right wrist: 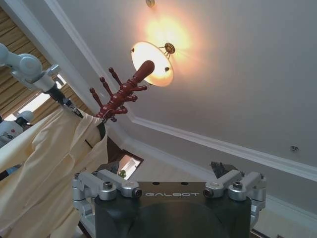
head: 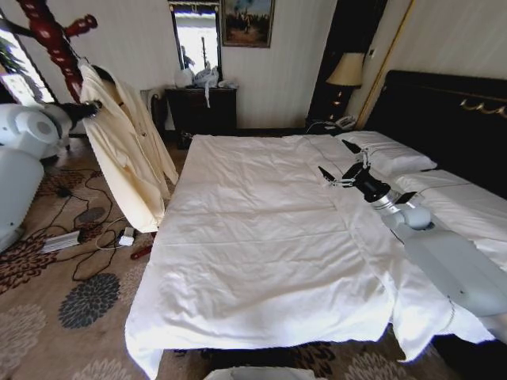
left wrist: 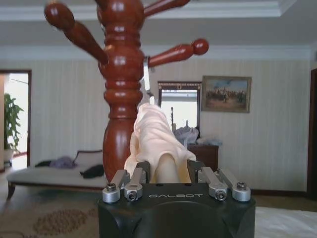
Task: Pick up the clothes from the bed and hang them on the clothes hanger.
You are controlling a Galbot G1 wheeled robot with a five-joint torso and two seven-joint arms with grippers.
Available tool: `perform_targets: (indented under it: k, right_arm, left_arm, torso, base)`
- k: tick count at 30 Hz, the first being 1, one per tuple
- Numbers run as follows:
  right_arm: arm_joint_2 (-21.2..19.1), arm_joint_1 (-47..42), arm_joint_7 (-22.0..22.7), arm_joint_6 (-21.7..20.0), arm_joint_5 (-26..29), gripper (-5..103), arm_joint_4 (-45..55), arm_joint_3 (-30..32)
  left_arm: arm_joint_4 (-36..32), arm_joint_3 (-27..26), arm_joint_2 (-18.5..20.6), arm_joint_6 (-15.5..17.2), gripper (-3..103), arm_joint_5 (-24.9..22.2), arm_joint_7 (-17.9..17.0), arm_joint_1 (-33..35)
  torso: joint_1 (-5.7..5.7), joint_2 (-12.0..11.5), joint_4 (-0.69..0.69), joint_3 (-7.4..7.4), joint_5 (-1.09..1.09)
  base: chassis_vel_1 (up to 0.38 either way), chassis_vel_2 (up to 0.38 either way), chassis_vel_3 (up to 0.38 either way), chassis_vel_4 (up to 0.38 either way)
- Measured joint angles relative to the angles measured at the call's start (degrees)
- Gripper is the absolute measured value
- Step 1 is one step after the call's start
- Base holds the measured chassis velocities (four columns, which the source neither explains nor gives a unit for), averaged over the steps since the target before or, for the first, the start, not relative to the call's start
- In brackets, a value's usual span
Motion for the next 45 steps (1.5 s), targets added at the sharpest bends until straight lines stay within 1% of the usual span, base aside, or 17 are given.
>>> perform_targets:
  k: [3,4,6,13,17,18,21,23,26,27,29,32,33,36,41,42,45]
  right_arm:
    - [0.2,-0.2,0.4,-0.3,0.0,100,0.2,0.2]
    - [0.6,-0.5,0.8,-0.5,0.2,100,0.5,0.3]
    - [1.2,-0.8,1.5,-1.0,0.4,100,0.8,0.6]
    - [3.3,-4.7,5.8,-4.0,0.9,100,2.1,5.3]
    - [4.4,-18.8,13.8,-10.5,3.1,100,7.0,19.7]
    - [4.4,-18.8,13.8,-10.5,3.1,100,7.0,19.7]
    - [9.7,-32.0,20.9,-14.5,3.1,100,9.1,33.0]
    - [12.0,-35.2,22.0,-14.9,2.6,100,9.2,36.0]
    - [19.5,-42.6,23.0,-14.4,0.1,100,9.3,42.3]
    - [19.5,-42.6,23.0,-14.4,0.1,100,9.3,42.3]
    - [24.5,-46.8,23.0,-13.6,0.3,100,12.5,45.0]
    - [32.6,-51.5,23.0,-11.2,-2.5,100,17.1,45.9]
    - [32.6,-51.5,23.0,-11.2,-2.5,100,17.1,45.9]
    - [42.2,-57.3,21.1,-7.9,-13.1,100,20.5,43.7]
    - [48.2,-61.6,21.1,-5.2,-21.7,100,22.8,37.7]
    - [48.2,-61.6,21.1,-5.2,-21.7,100,22.8,37.7]
    - [51.9,-63.9,23.2,-3.6,-30.7,100,23.8,33.4]
  left_arm:
    - [-3.6,-2.1,2.2,-2.7,50,0.1,-0.1,3.6]
    - [-6.7,-3.7,4.1,-4.1,61,-0.3,-0.5,6.4]
    - [-9.9,-6.5,6.1,-5.0,67,-0.6,-0.9,10.2]
    - [-18.9,-11.5,9.7,-4.3,88,-1.3,-4.4,18.7]
    - [-22.5,-11.9,7.0,-4.6,99,-2.0,-6.5,21.8]
    - [-22.5,-11.9,7.0,-4.6,99,-2.0,-6.5,21.8]
    - [-21.8,-17.4,5.1,-7.2,100,6.8,-5.1,32.4]
    - [-21.9,-20.4,4.0,-8.2,100,8.7,-4.6,36.9]
    - [-24.9,-32.4,-2.4,-12.3,100,14.2,-3.8,55.7]
    - [-24.9,-32.4,-2.4,-12.3,100,14.2,-3.8,55.7]
    - [-28.1,-38.4,-8.8,-17.8,100,18.3,-3.5,67.8]
    - [-32.8,-42.2,-19.6,-22.4,100,23.5,-1.9,78.5]
    - [-32.8,-42.2,-19.6,-22.4,100,23.5,-1.9,78.5]
    - [-36.7,-42.3,-32.6,-27.9,100,34.3,2.1,85.3]
    - [-37.7,-39.8,-41.8,-33.5,100,43.6,6.9,90.5]
    - [-37.7,-39.8,-41.8,-33.5,100,43.6,6.9,90.5]
    - [-39.7,-36.0,-48.8,-37.5,100,49.7,10.1,94.5]
  torso:
    - [0.00,0.0,-0.02,0.00,-0.01]
    - [0.00,0.0,-0.01,0.00,0.01]
    - [0.00,0.0,-0.02,0.00,0.01]
    - [0.00,0.0,0.06,0.00,0.03]
    - [0.01,0.0,-0.11,0.00,0.04]
    - [0.01,0.0,-0.11,0.00,0.04]
    - [0.00,0.0,-0.07,0.00,0.02]
    - [0.00,0.0,-0.06,0.00,-0.01]
    - [0.00,0.0,0.00,0.01,0.02]
    - [0.00,0.0,0.00,0.01,0.02]
    - [0.00,0.0,-0.01,-0.01,-0.04]
    - [-0.01,0.0,0.04,-0.01,-0.05]
    - [-0.01,0.0,0.04,-0.01,-0.05]
    - [-0.02,0.0,-0.04,-0.02,0.02]
    - [-0.01,0.0,0.00,0.00,0.00]
    - [-0.01,0.0,0.00,0.00,0.00]
    - [0.00,0.0,-0.01,0.00,0.01]
  base:
    - [0.000,0.000,0.000,0.000]
    - [0.000,0.000,0.000,0.000]
    - [0.000,0.000,0.000,0.000]
    - [0.000,0.000,0.000,0.000]
    - [0.000,0.000,0.000,0.000]
    - [0.000,0.000,0.000,0.000]
    - [0.000,0.000,0.000,0.000]
    - [0.000,0.000,0.000,0.000]
    - [0.000,0.000,0.000,0.000]
    - [0.000,0.000,0.000,0.000]
    - [0.000,0.000,0.000,0.000]
    - [0.000,0.000,0.000,0.000]
    - [0.000,0.000,0.000,0.000]
    - [0.000,0.000,0.000,0.000]
    - [0.000,0.000,0.000,0.000]
    - [0.000,0.000,0.000,0.000]
    - [0.000,0.000,0.000,0.000]
